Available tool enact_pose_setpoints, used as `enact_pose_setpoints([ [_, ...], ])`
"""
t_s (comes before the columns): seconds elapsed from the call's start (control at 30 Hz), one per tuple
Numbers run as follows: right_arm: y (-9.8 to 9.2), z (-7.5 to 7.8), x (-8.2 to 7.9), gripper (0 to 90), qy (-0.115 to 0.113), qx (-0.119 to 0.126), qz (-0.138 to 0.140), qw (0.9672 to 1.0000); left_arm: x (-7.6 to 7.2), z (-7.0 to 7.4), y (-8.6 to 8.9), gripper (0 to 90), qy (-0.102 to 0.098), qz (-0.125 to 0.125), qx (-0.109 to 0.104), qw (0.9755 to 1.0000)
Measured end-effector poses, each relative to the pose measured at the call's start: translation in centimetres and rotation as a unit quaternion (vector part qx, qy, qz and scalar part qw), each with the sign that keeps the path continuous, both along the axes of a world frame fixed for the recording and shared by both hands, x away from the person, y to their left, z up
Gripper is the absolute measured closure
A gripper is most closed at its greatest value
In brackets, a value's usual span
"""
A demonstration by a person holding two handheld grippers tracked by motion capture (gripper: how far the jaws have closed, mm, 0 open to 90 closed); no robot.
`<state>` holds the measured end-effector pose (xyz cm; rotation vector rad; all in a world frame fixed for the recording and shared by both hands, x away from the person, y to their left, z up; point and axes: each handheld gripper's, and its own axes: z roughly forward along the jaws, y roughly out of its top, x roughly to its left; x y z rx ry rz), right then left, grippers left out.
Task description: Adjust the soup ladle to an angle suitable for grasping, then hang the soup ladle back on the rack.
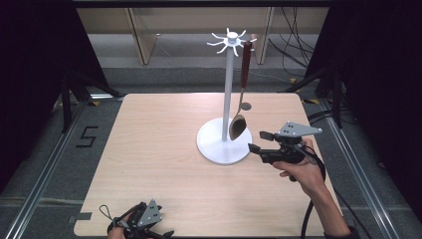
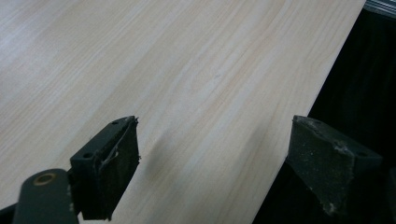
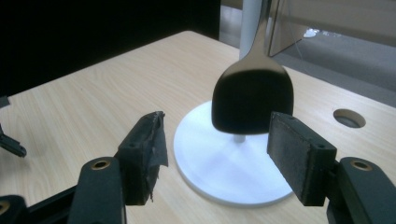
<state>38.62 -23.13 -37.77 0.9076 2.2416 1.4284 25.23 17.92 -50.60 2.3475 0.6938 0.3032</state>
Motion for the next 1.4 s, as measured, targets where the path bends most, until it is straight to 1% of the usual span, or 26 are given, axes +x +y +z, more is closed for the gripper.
enact_pose_setpoints([
  [0.03,0.1,-0.3,-0.1,37.4,0.005,0.008,-0.005,0.9999,-0.1,0.0,0.0,15.8,-0.001,0.003,-0.001,1.0],
  [0.07,0.0,-0.3,-0.1,36.9,0.007,-0.003,0.002,1.0,-0.1,0.0,0.0,15.8,-0.001,0.002,0.0,1.0],
  [0.17,0.2,-0.9,-0.2,36.5,0.031,0.02,0.013,0.9992,-0.1,0.0,0.1,15.8,0.0,0.002,-0.002,1.0],
  [0.2,0.1,-1.0,-0.2,36.5,0.023,0.009,0.009,0.9997,-0.2,0.0,0.2,15.8,-0.001,0.004,-0.001,1.0],
  [0.27,0.1,-1.4,-0.1,36.2,0.029,0.009,0.011,0.9995,-0.2,0.0,0.2,15.8,-0.003,0.005,0.0,1.0],
  [0.3,0.0,-1.4,-0.1,36.3,0.028,-0.002,0.012,0.9995,-0.2,0.0,0.2,15.8,-0.003,0.004,0.0,1.0],
  [0.33,0.2,-1.6,-0.2,36.2,0.036,0.009,0.014,0.9992,-0.2,0.1,0.2,15.8,-0.003,0.005,0.0,1.0],
  [0.47,0.2,-1.9,-0.3,35.7,0.044,0.001,0.013,0.9989,-0.2,0.1,0.2,15.8,-0.004,0.005,0.001,1.0],
  [0.5,0.2,-2.1,-0.1,35.5,0.033,-0.001,0.022,0.9992,-0.2,0.0,0.2,15.8,-0.005,0.005,0.002,1.0],
  [0.53,0.2,-2.2,-0.4,35.2,0.046,-0.002,0.017,0.9988,-0.2,0.0,0.2,15.8,-0.005,0.003,0.002,1.0],
  [0.57,0.2,-2.4,-0.3,34.8,0.035,-0.012,0.014,0.9992,-0.2,0.0,0.2,15.8,-0.006,0.003,0.001,1.0],
  [0.7,0.2,-3.0,-0.7,34.4,0.052,-0.016,0.013,0.9985,-0.3,0.0,0.3,15.8,-0.008,0.001,0.004,1.0],
  [0.73,0.1,-3.1,-0.7,34.2,0.044,-0.024,0.016,0.9986,-0.3,-0.1,0.3,15.8,-0.006,0.005,0.002,1.0],
  [0.77,0.2,-3.3,-0.8,33.9,0.046,-0.017,0.014,0.9987,-0.3,0.0,0.4,15.8,-0.008,0.006,0.003,0.9999],
  [0.83,0.1,-3.3,-1.1,33.3,0.051,-0.024,0.011,0.9984,-0.3,0.0,0.4,15.8,-0.008,0.004,0.001,1.0],
  [0.87,0.1,-3.4,-1.1,33.0,0.043,-0.027,0.019,0.9985,-0.3,0.1,0.4,15.8,-0.009,0.005,0.002,0.9999],
  [0.9,0.1,-3.4,-1.5,32.2,0.053,-0.026,0.01,0.9982,-0.3,0.0,0.3,15.8,-0.008,0.005,0.004,1.0],
  [0.93,0.0,-3.5,-1.4,32.0,0.037,-0.033,0.017,0.9986,-0.3,0.0,0.3,15.8,-0.008,0.004,0.004,1.0],
  [0.97,0.1,-3.6,-1.6,31.7,0.048,-0.025,0.023,0.9983,-0.3,0.0,0.3,15.8,-0.008,0.005,0.003,1.0],
  [1.0,0.1,-3.6,-1.8,31.0,0.05,-0.03,0.015,0.9982,-0.3,0.0,0.4,15.8,-0.009,0.006,0.002,0.9999],
  [1.03,0.0,-3.7,-1.7,30.5,0.038,-0.04,0.021,0.9983,-0.3,0.0,0.4,15.8,-0.008,0.007,0.003,0.9999],
  [1.17,0.0,-4.1,-2.1,29.1,0.036,-0.049,0.033,0.9976,-0.3,0.0,0.4,15.8,-0.008,0.006,0.003,0.9999],
  [1.23,0.1,-4.2,-2.5,28.8,0.044,-0.045,0.033,0.9975,-0.3,0.0,0.4,15.8,-0.008,0.006,0.003,0.9999],
  [1.27,0.0,-4.3,-2.5,28.4,0.03,-0.046,0.032,0.998,-0.3,0.0,0.4,15.8,-0.008,0.006,0.003,0.9999],
  [1.33,0.0,-4.5,-2.9,27.6,0.042,-0.042,0.032,0.9977,-0.4,0.0,0.4,15.8,-0.009,0.007,0.004,0.9999],
  [1.4,-0.2,-4.7,-3.1,26.3,0.031,-0.044,0.035,0.9979,-0.4,0.0,0.4,15.8,-0.009,0.007,0.005,0.9999],
])
